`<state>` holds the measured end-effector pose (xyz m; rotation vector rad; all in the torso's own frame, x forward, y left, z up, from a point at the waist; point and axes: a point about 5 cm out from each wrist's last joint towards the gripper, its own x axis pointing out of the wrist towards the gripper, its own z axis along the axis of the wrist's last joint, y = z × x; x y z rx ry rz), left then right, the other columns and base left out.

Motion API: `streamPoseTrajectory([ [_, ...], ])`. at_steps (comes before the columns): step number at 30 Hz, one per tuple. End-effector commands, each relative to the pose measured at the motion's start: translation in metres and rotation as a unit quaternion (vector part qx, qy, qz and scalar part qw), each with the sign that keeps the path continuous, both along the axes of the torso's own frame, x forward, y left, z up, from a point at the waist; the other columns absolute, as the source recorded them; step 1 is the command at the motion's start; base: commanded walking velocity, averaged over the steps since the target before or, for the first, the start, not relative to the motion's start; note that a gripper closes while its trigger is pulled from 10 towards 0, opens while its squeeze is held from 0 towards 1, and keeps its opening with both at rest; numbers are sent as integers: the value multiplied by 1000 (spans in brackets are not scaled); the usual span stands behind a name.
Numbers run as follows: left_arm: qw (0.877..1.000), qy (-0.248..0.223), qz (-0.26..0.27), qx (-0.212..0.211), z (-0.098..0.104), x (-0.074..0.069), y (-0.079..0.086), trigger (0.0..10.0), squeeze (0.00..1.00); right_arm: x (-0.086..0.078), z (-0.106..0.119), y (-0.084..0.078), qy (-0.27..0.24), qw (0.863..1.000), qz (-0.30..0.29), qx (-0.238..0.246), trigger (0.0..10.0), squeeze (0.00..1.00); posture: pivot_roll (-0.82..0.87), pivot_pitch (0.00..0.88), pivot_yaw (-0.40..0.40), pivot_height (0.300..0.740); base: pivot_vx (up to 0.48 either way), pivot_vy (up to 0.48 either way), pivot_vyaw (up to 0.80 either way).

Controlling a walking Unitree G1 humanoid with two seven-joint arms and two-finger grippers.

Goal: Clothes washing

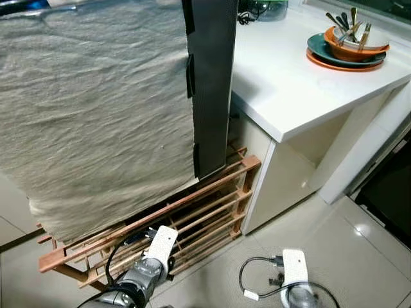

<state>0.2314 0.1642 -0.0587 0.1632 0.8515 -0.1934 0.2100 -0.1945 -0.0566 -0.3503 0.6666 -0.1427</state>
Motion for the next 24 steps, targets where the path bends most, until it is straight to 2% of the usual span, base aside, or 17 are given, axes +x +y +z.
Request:
streamPoseTrajectory([
  [1, 999, -40, 5, -19, 5, 0, 12, 10000, 0, 19, 27, -6, -96, 994, 22, -44, 10000, 0, -204, 0, 2, 740, 0, 0, 0],
  [2, 999, -40, 5, -19, 5, 0, 12, 10000, 0, 19, 27, -6, -96, 994, 22, -44, 10000, 0, -204, 0, 2, 740, 0, 0, 0],
  [4, 997, -78, -3, -19, 10, -1, 16, 10000, 0, 26, 46, -17, -149, 988, -6, -42, 10000, 0, -194, 0, -23, 740, 0, 0, 0],
  [6, 991, -132, -14, -20, 23, 5, 16, 10000, 0, 27, 62, -22, -188, 982, -15, -11, 10000, 0, -181, 0, -37, 740, 0, 0, 0],
  [7, 983, -178, -30, -25, 40, 13, 10, 10000, 0, 25, 70, -16, -200, 978, 6, 59, 10000, 0, -173, 0, -43, 740, 0, 0, 0],
  [9, 981, -189, -35, -27, 45, 15, 8, 10000, 0, 23, 72, -14, -204, 976, 11, 78, 10000, 0, -173, 0, -43, 740, 0, 0, 0],
  [11, 971, -227, -61, -34, 65, 24, -7, 10000, 0, 17, 80, -4, -207, 975, 35, 74, 10000, 0, -162, 0, -44, 740, 0, 0, 0],
  [14, 956, -270, -98, -51, 88, 31, -22, 10000, 0, 6, 81, 4, -192, 977, 7, 92, 10000, 0, -164, 0, -29, 740, 0, 0, -267],
  [15, 956, -270, -98, -51, 88, 31, -22, 10000, 0, 6, 81, 4, -192, 977, 7, 92, 10000, 0, -164, 0, -29, 740, 0, 0, -800],
  [17, 942, -304, -131, -49, 107, 35, -31, 10000, 0, -5, 85, 4, -188, 978, -9, 86, 10000, 0, -170, 0, -12, 740, 0, 0, -800],
  [18, 939, -309, -141, -52, 112, 36, -35, 10000, 0, -10, 86, 3, -188, 978, -20, 87, 10000, 498, -171, 0, -9, 740, 0, 0, -800],
  [19, 935, -313, -154, -59, 116, 37, -40, 10000, 0, -14, 85, 2, -185, 978, -32, 94, 10000, 529, -174, 0, -1, 740, 0, 0, -800],
  [20, 933, -314, -162, -63, 118, 37, -43, 10000, 0, -16, 84, 2, -182, 977, -41, 100, 10000, 529, -176, 0, 3, 740, 0, 0, -800],
  [21, 931, -314, -175, -68, 120, 37, -47, 10000, 0, -20, 85, 3, -181, 976, -44, 111, 10000, 486, -176, 0, 3, 740, 0, 0, -800],
  [22, 930, -312, -184, -70, 121, 36, -50, 10000, 0, -22, 86, 3, -180, 976, -45, 116, 10000, 0, -183, 0, 15, 740, 0, 0, -800],
  [24, 928, -309, -197, -68, 123, 34, -57, 10000, 0, -26, 89, 4, -178, 975, -51, 122, 10000, 0, -190, 0, 24, 740, 0, 0, -800],
])
